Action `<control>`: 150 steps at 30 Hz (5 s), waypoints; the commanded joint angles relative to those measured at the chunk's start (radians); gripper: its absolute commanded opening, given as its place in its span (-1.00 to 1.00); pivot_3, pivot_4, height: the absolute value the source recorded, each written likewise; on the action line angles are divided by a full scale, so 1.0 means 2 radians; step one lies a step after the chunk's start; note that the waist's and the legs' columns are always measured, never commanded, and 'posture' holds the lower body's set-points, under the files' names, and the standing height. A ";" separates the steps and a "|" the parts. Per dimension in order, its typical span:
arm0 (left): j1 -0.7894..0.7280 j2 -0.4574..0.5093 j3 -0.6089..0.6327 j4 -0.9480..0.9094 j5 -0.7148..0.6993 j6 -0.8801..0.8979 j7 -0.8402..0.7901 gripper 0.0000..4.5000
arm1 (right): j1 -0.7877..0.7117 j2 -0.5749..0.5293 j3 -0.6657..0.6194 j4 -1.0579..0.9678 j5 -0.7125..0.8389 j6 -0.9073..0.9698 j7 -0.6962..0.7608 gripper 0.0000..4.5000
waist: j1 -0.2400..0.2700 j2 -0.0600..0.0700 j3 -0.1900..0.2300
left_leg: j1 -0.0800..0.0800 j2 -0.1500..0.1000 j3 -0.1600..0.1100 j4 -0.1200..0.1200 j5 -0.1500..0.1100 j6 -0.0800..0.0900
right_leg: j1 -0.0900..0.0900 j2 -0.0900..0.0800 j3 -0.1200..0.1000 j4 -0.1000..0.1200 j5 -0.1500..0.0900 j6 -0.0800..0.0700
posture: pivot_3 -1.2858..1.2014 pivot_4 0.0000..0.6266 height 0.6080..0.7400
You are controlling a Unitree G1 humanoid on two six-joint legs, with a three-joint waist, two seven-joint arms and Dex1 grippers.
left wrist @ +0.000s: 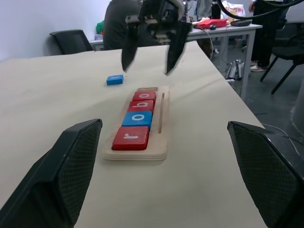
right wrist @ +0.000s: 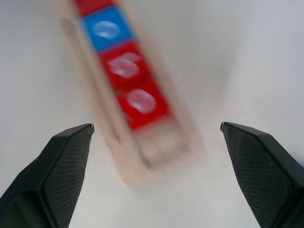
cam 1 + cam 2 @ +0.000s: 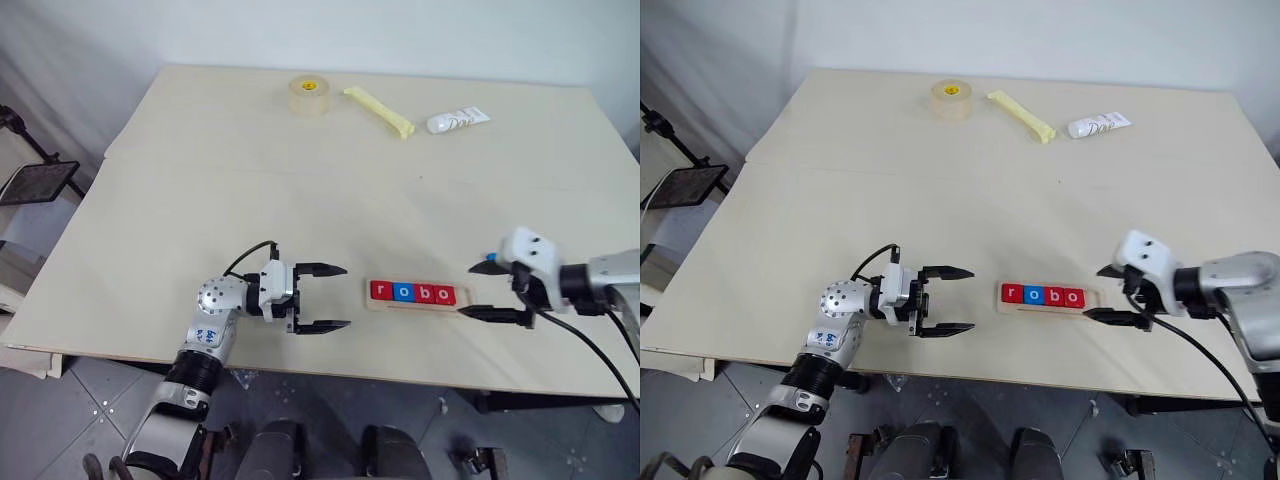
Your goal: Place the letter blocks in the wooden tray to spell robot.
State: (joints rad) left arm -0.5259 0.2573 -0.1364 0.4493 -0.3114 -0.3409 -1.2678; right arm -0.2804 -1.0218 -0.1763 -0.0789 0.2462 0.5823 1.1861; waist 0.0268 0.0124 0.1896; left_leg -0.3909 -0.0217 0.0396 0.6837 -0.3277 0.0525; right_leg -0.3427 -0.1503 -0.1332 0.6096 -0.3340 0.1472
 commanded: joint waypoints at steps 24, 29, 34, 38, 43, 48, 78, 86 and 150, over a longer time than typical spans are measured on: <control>-0.014 -0.011 0.001 0.000 -0.003 0.008 -0.015 1.00 | 0.150 0.100 -0.209 -0.023 0.112 -0.004 -0.142 0.99 | -0.003 0.000 0.000 | 0.001 0.001 0.001 0.000 0.000 0.000 | 0.001 0.000 0.001 -0.001 0.000 0.000 | 0.03 -0.52 1.00; -0.006 -0.010 0.001 -0.011 -0.001 0.008 -0.008 1.00 | 0.065 0.137 -0.149 0.047 0.081 -0.037 -0.199 0.99 | 0.001 0.000 0.000 | 0.001 0.000 0.000 0.000 0.000 0.000 | 0.000 0.000 0.001 0.000 0.000 0.000 | 0.03 -0.52 1.00; 0.006 -0.007 0.000 -0.032 -0.001 0.013 0.003 1.00 | 0.002 0.167 -0.115 0.126 0.048 -0.077 -0.252 0.99 | 0.000 0.000 0.000 | 0.000 -0.001 0.000 0.000 0.000 0.000 | 0.000 0.000 0.001 0.000 0.000 0.000 | 0.03 -0.52 1.00; 0.014 -0.002 0.000 -0.043 -0.002 0.017 0.008 1.00 | -0.014 0.184 -0.093 0.162 0.030 -0.095 -0.278 0.99 | -0.002 0.000 0.000 | 0.000 0.000 0.000 -0.001 0.000 0.000 | 0.000 0.000 0.001 0.000 0.000 0.000 | 0.03 -0.52 1.00; 0.015 0.000 0.000 -0.047 -0.002 0.019 0.011 1.00 | -0.014 0.193 -0.083 0.177 0.028 -0.105 -0.289 0.99 | -0.002 0.000 0.000 | 0.001 0.000 0.000 -0.001 0.000 0.000 | 0.000 0.000 0.001 0.000 0.000 0.000 | 0.03 -0.52 1.00; 0.011 0.006 0.002 -0.041 -0.006 0.018 -0.001 1.00 | -0.003 0.203 -0.080 0.169 0.027 -0.100 -0.304 0.59 | -0.002 0.000 0.000 | 0.001 0.000 0.000 -0.001 0.000 0.000 | 0.000 0.000 0.001 0.000 0.000 0.000 | 0.03 -0.52 1.00; 0.014 0.076 0.054 -0.102 -0.069 0.090 -0.043 1.00 | 0.215 0.297 -0.161 -0.181 0.070 0.017 -0.467 -0.35 | -0.002 0.001 -0.001 | 0.001 0.000 0.000 -0.001 0.000 0.000 | 0.000 0.000 0.002 0.001 0.000 0.000 | 0.03 -0.52 1.00; 0.025 0.079 0.052 -0.127 -0.069 0.102 -0.041 1.00 | 0.218 0.313 -0.153 -0.164 0.062 0.006 -0.476 -0.19 | -0.002 0.001 -0.001 | 0.001 0.000 0.001 -0.001 0.000 0.000 | 0.000 0.000 0.002 0.001 0.000 0.000 | 0.03 -0.52 1.00; 0.064 0.078 0.023 -0.150 -0.049 0.080 -0.032 1.00 | -0.141 -0.039 0.105 0.311 -0.076 -0.308 0.130 -0.35 | -0.003 0.001 0.000 | 0.001 0.001 0.003 0.000 0.000 0.000 | 0.001 0.000 0.001 -0.002 0.000 0.001 | 0.03 -0.52 1.00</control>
State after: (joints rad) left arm -0.3787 0.4219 -0.0860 0.1400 -0.4201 -0.1564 -1.3236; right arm -0.5551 -1.0891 0.0868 0.6339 0.0405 -0.1084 1.4467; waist 0.0199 0.0139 0.1899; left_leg -0.3892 -0.0203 0.0452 0.6840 -0.3275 0.0535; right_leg -0.3419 -0.1501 -0.1301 0.6067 -0.3334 0.1483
